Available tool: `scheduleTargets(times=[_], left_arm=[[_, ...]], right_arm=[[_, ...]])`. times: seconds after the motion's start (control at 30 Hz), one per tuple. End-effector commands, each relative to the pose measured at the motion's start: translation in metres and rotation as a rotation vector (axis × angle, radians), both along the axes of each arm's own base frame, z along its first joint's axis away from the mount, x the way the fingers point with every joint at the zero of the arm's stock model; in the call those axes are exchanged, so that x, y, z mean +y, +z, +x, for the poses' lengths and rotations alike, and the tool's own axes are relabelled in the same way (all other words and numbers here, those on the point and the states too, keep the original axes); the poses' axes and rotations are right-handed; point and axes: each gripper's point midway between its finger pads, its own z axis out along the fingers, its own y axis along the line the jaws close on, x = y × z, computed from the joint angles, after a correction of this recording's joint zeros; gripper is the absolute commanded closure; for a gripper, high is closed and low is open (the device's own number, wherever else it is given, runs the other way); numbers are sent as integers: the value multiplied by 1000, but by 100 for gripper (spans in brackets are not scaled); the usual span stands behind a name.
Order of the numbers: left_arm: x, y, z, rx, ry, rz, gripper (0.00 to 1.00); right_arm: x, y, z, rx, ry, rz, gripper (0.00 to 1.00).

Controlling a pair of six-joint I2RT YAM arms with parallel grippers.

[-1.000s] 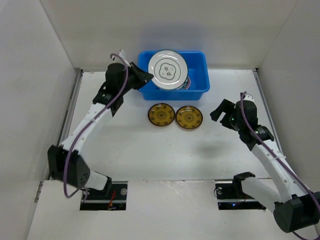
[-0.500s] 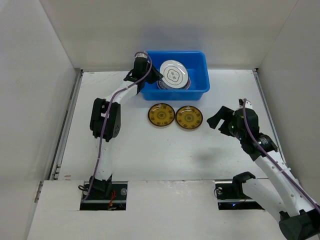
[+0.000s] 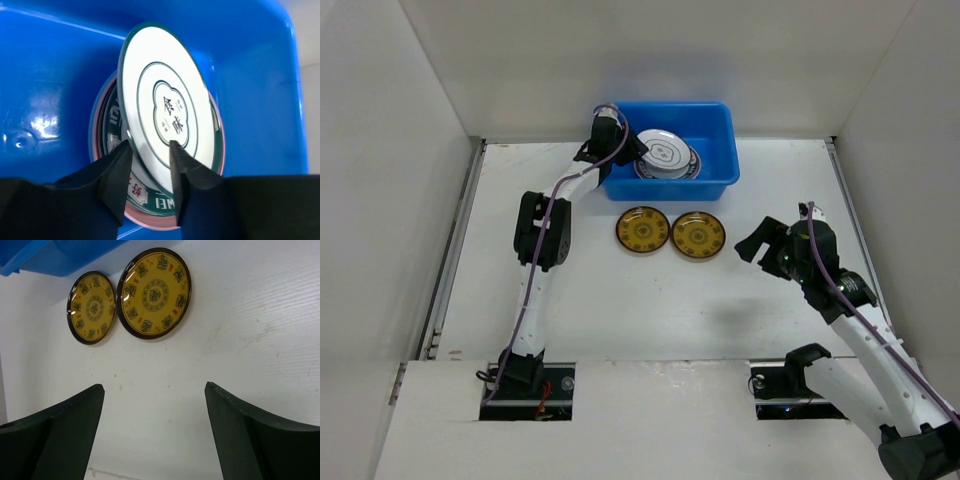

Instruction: Place the plates into the plastic bin on the countertop

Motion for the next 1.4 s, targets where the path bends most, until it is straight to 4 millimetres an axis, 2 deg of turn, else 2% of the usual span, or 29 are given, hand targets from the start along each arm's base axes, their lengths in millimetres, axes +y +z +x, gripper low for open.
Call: scheduleTargets(times=[0.0,0.03,0.1,0.2,0.3,0.33,0.4,0.53,0.6,0.67,0.73,0.8,0.87,1.0,1.27,1.37], left_arm=[[-1,46,14,-154,-30,30,59],[-1,45,14,-156,-35,46,56],[-2,45,13,-161,-45,80,36],[0,51,10,-178,-52,140,22],[3,69,5,-219,-56,219,7],[4,79,3,-238,-57,241,0],[4,108,-2,-286,-56,267,0],[6,190,-22,-416,-30,271,0],[14,227,-38,-461,3,273,0],[24,252,-56,-486,32,282,0],[36,265,-77,-493,59,292,0],[50,264,-97,-467,95,309,0],[63,250,-120,-417,123,335,0],[83,205,-168,-314,137,385,0],[116,120,-267,-116,132,362,0],[124,98,-299,-68,122,364,0]], right_arm=[[-1,3,-1,-11,-14,8,13],[-2,1,-1,-8,-16,7,13],[-3,-2,0,-1,-24,10,13],[-2,-6,0,9,-28,19,13],[-1,-8,1,13,-32,31,13],[1,-10,1,16,-32,37,13],[1,-14,2,25,-36,49,13],[8,-28,7,42,-26,87,15],[13,-36,13,52,-18,123,16],[18,-46,20,60,-14,171,16],[23,-51,29,48,-4,216,16],[25,-58,36,53,-2,248,17],[25,-68,43,66,-9,270,18],[31,-85,52,103,0,316,20],[42,-115,70,155,-3,378,25],[45,-127,75,181,-16,402,27]])
